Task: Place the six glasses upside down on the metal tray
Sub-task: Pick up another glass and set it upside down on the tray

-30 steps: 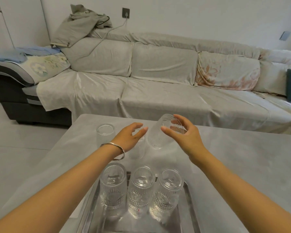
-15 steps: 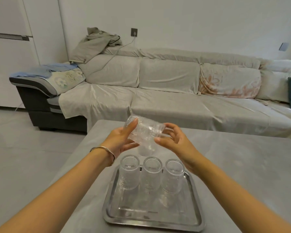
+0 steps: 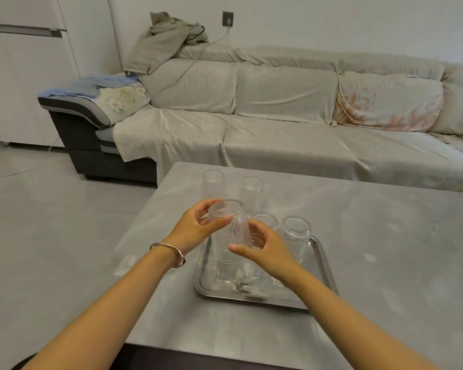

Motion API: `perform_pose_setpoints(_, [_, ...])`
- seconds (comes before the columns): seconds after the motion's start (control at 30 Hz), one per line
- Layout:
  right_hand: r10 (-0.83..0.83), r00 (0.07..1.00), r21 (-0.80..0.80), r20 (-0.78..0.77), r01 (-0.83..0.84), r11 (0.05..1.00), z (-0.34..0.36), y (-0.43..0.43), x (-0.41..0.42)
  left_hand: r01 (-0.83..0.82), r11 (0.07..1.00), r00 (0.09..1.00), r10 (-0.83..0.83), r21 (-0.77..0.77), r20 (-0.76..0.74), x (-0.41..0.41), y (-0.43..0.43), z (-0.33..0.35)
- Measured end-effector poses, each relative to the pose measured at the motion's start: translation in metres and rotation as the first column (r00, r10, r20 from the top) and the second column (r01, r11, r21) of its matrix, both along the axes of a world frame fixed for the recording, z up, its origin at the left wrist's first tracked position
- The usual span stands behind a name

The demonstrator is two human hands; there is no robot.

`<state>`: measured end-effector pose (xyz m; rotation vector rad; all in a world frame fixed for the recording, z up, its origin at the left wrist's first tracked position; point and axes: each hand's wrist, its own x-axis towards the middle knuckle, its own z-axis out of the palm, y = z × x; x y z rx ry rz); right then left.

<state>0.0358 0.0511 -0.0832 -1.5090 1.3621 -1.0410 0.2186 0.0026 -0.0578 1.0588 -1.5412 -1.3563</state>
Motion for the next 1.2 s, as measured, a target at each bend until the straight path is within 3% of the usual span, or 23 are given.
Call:
perform_pose_setpoints(0.43, [-0.01, 1.0, 0.058, -0.008, 0.01, 0.998, -0.061, 0.005, 0.018, 0.069, 0.998, 0.995, -0.068, -0.007, 0.069, 0.006, 0.015, -0.052])
perform_pose_setpoints(0.9, [-0.008, 0.998, 0.032, -0.055, 0.01, 0.999, -0.068, 0.004, 0.017, 0.067, 0.994, 0.997, -0.062, 0.089, -0.053, 0.01, 0.012, -0.075])
perform_pose_setpoints(1.2, [0.016, 0.993, 0.14, 0.117, -0.032, 0.99, -0.057, 0.009, 0.016, 0.035, 0.981, 0.989, -0.006, 0.189, -0.15, 0.01, 0.01, -0.078])
